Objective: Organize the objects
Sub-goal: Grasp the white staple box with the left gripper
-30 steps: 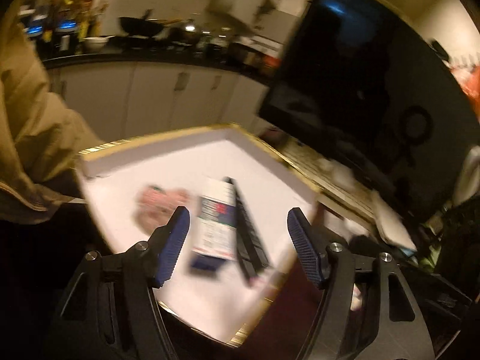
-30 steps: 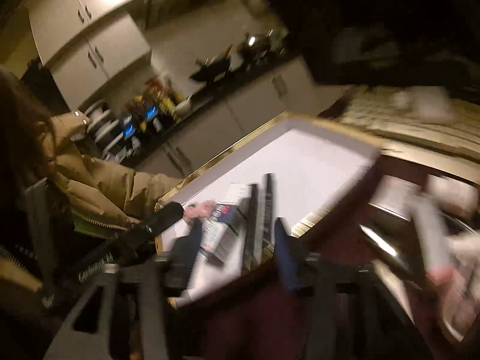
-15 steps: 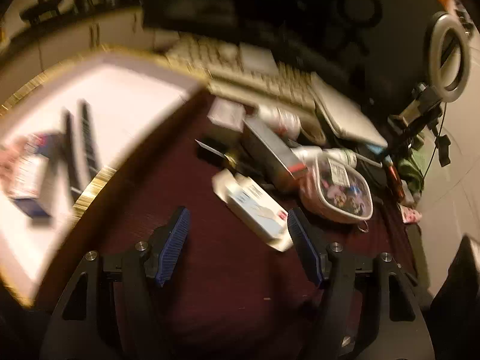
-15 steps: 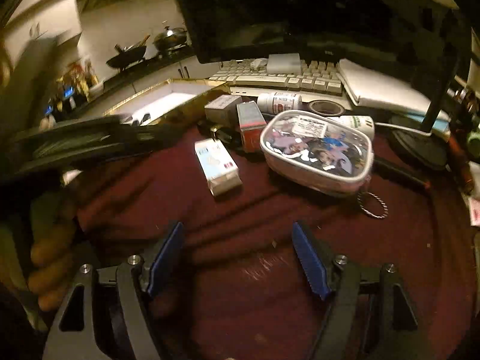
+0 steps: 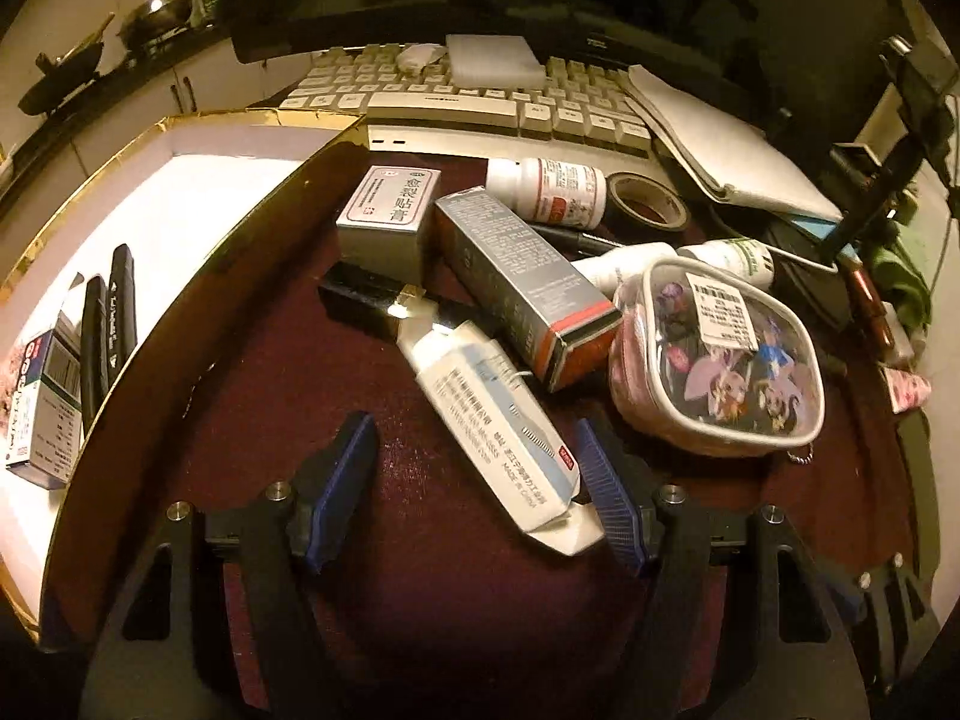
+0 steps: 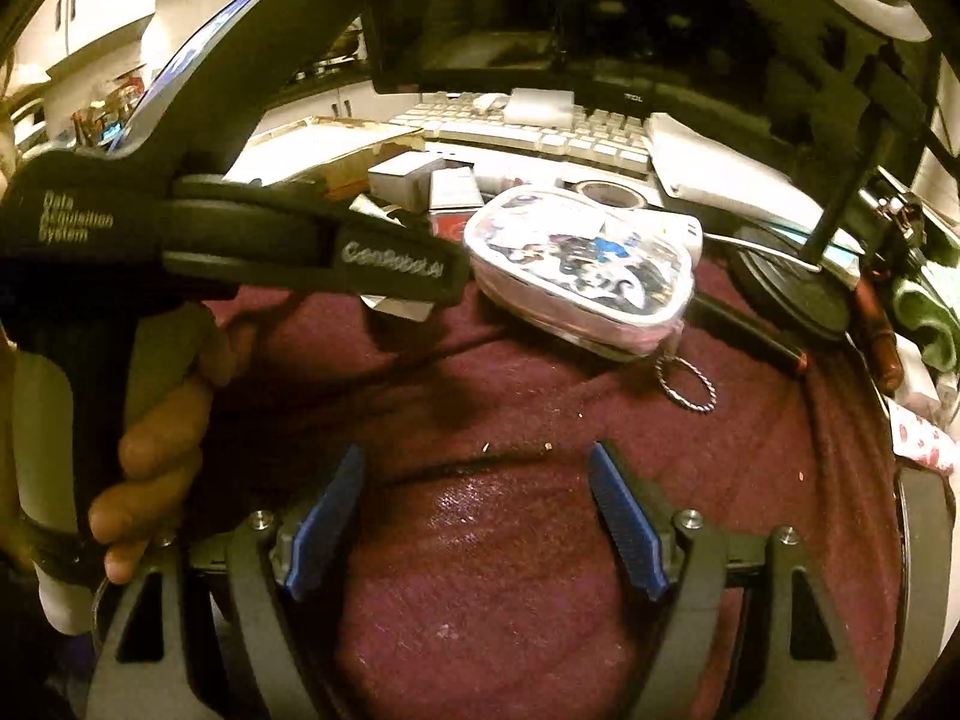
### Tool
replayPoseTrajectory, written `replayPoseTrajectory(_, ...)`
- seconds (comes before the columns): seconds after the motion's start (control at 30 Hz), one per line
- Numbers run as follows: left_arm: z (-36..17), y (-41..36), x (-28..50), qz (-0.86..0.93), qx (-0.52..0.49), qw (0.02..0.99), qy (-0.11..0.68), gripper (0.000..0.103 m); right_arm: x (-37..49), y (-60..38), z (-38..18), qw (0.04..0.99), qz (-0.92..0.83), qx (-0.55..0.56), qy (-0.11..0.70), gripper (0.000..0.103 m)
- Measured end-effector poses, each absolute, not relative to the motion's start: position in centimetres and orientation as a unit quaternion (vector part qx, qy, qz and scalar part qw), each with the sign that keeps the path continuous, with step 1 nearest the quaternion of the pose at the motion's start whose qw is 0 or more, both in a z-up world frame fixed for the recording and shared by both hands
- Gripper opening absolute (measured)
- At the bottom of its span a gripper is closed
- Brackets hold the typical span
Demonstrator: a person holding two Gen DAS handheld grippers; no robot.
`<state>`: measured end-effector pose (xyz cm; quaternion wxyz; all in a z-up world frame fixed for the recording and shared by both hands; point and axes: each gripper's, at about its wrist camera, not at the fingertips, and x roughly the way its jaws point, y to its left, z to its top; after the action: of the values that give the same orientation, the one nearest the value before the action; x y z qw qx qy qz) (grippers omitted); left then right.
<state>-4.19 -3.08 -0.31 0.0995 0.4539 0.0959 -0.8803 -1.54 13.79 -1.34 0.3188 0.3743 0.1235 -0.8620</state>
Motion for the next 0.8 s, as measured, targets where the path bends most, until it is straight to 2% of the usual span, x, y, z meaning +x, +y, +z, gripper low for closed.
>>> replayPoseTrajectory(0.47,0.2,-6.6,-3.7,-0.871,0.437,0.043,0.220,0.068,-0.7,14.0,-1.3,0.337,-0.858,0.361,0.138,0.079)
replayPoseTrajectory(0.7,0.3,-5.3,-5.4,-0.862,0.461,0.066,0.201,0.068,-1.2,13.9,-1.3,0.324,-0.859,0.374,0.129,0.081)
replayPoseTrajectory(0.8,0.2,-5.5,-5.3,-0.865,0.465,0.044,0.184,0.068,-1.3,13.8,-1.2,0.326,-0.856,0.379,0.132,0.081)
